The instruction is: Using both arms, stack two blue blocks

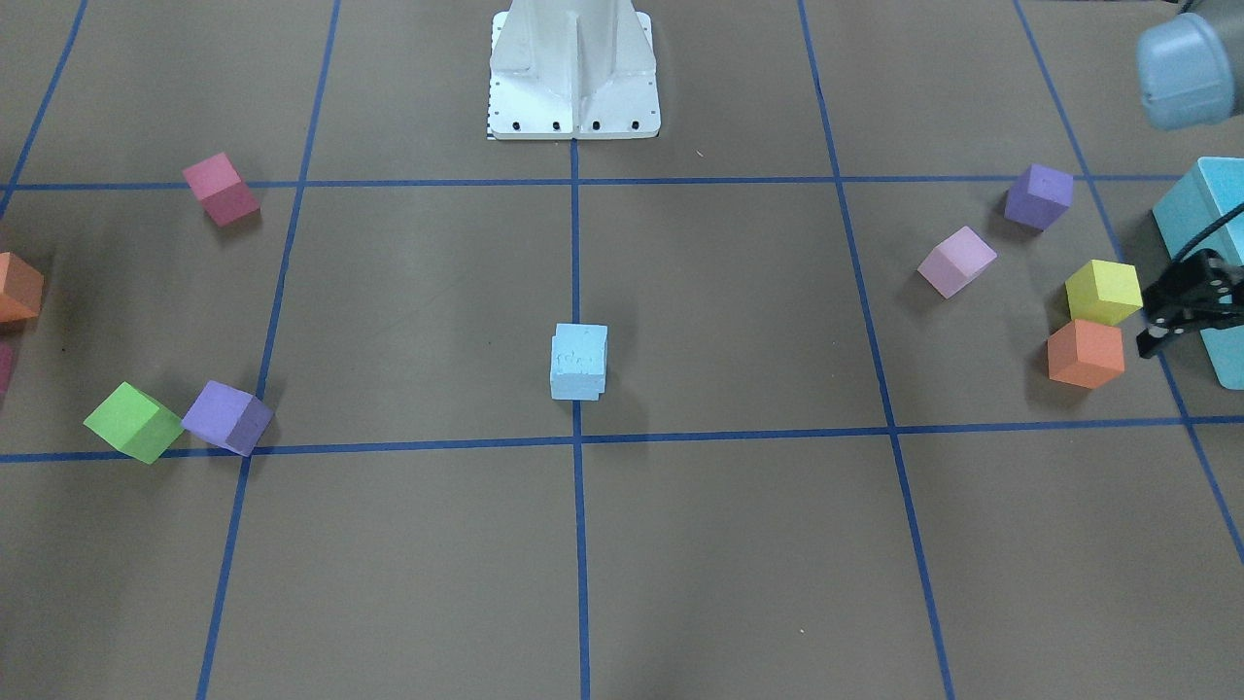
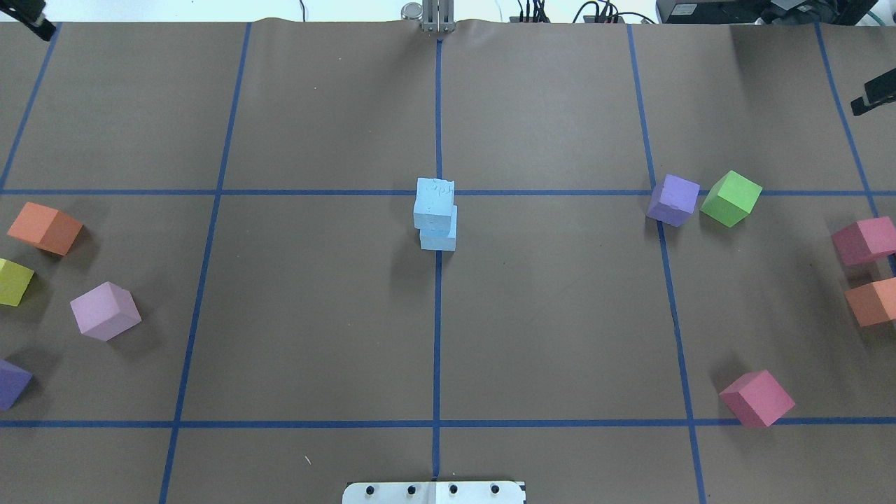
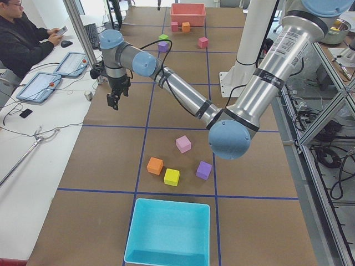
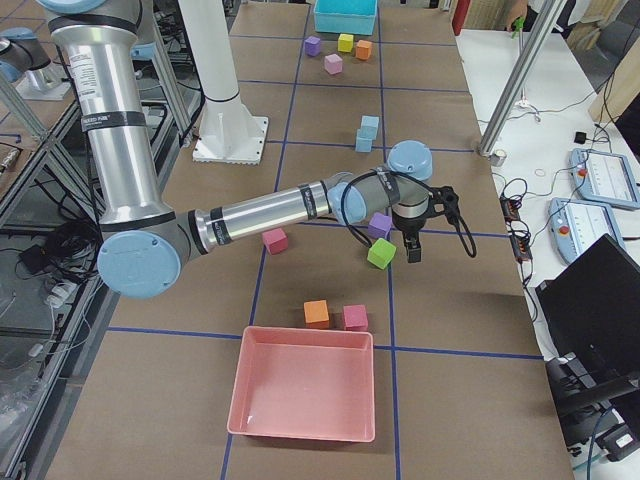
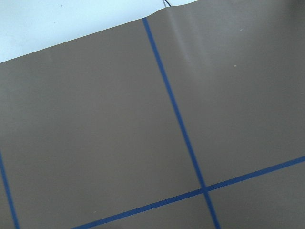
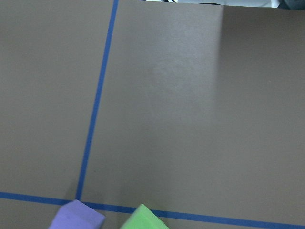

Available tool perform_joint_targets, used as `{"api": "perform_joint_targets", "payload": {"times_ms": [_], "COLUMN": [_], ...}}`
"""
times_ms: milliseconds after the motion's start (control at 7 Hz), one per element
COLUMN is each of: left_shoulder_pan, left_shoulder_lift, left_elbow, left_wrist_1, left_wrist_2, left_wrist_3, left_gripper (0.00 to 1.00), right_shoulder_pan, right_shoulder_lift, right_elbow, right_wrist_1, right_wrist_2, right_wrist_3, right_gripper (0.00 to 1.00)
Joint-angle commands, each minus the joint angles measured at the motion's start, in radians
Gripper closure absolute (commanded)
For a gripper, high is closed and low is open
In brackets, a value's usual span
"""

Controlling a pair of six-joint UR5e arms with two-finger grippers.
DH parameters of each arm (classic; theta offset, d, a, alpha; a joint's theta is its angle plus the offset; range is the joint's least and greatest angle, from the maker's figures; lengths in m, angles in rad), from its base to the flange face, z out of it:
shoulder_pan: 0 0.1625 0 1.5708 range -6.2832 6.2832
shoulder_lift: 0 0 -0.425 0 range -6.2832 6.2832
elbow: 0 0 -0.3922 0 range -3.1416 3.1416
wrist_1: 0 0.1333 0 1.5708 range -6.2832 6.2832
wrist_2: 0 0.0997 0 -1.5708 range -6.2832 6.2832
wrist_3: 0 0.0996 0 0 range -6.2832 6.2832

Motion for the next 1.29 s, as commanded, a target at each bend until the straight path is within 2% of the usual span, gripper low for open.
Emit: {"api": "perform_joint_targets", "payload": {"times_ms": [0,143,429,714,1143], "left_shoulder_pan": [-0.134,-0.164,-0.226,-0.227,-0.227], "left_shoulder_lift": [0.104,0.130,0.147,0.178,0.187], "left_elbow": [0.043,0.078,0.219,0.290,0.313], "left_wrist_1": [0.001,-0.001,-0.013,-0.101,-0.121], "left_wrist_2": [-0.014,-0.014,-0.014,-0.014,-0.012], "left_wrist_3": [0.244,0.289,0.437,0.438,0.429], "left_gripper": [0.00,0.00,0.00,0.00,0.00], "right_shoulder_pan": [0.100,0.123,0.125,0.144,0.132], "right_shoulder_lift": [-0.083,-0.120,-0.153,-0.190,-0.226], "right_elbow": [0.004,0.011,0.071,0.077,0.076], "right_wrist_1": [-0.001,0.004,0.007,0.002,-0.005], "right_wrist_2": [0.039,0.051,0.030,0.012,-0.033], "right_wrist_3": [-0.047,-0.049,-0.052,-0.061,-0.115], "right_gripper": [0.00,0.00,0.00,0.00,0.00]}}
